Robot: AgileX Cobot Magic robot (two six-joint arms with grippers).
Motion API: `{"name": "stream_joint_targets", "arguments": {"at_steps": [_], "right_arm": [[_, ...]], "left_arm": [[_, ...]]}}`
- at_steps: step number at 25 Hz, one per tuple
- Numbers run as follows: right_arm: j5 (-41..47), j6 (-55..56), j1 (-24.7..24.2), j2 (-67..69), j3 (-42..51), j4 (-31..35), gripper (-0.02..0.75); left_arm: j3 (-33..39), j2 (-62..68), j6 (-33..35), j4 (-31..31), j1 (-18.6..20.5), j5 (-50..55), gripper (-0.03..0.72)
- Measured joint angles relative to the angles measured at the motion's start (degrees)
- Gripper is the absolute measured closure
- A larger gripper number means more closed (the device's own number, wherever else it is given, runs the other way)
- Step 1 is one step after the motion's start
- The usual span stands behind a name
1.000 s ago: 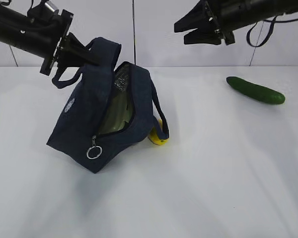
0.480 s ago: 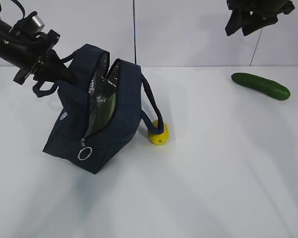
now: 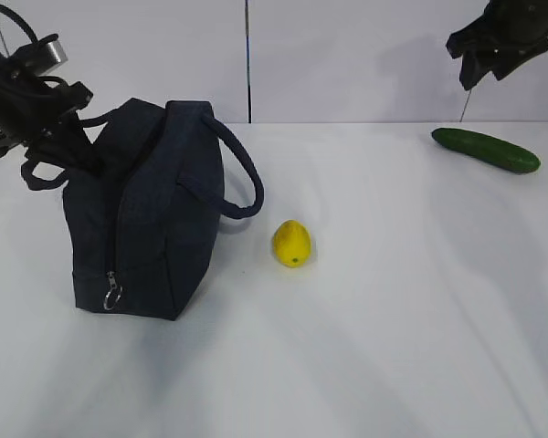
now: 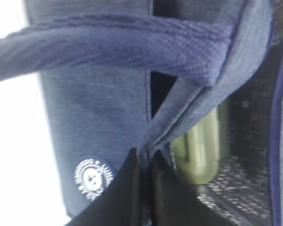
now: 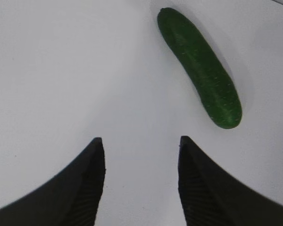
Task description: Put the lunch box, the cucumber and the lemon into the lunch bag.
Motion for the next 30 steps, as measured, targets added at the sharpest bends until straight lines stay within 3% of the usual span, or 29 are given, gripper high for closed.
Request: {"name": "stream_joint_targets", "arguments": {"at_steps": [8, 18, 24, 30], "right_arm": [[0.0, -0.8, -0.7, 4.0, 0.0, -4.1, 0.339], [-3.3, -2.6, -5.4, 7.8, 0.0, -5.6, 0.337], [-8.4, -3.5, -6.0, 11.8, -0.2, -8.4, 0.269], [-12.0, -10.0, -6.0, 15.9, -1.3, -9.2, 0.256]], "left_arm": [[0.0, 0.0, -0.2, 2.9, 0.0, -0.1, 0.696], [0.0, 0.0, -0.3, 4.4, 0.0, -0.1, 0.696], [0.0, 0.0, -0.3, 5.8, 0.0, -0.1, 0.696], [0.0, 0.0, -0.3, 6.5, 0.0, -0.1, 0.696]]}}
